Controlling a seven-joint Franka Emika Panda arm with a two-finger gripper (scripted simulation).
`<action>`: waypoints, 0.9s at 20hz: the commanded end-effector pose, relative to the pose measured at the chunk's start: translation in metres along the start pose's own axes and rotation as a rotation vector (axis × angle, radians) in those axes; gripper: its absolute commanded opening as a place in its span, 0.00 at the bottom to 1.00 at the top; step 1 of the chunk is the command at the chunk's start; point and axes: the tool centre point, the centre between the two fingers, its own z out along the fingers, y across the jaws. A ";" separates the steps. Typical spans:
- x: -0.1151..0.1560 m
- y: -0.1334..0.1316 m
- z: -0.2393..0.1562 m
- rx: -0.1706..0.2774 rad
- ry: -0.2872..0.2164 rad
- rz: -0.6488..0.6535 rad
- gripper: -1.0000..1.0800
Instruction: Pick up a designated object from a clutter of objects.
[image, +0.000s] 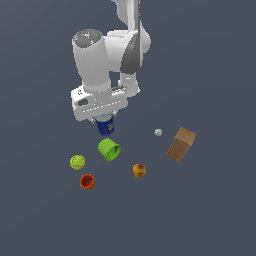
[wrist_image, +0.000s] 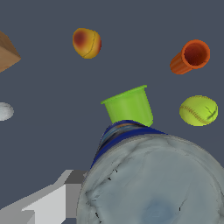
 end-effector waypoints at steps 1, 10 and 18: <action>0.020 -0.017 -0.022 -0.002 0.002 0.001 0.00; 0.093 -0.078 -0.092 0.001 0.004 -0.001 0.00; 0.145 -0.118 -0.141 0.003 0.005 -0.001 0.00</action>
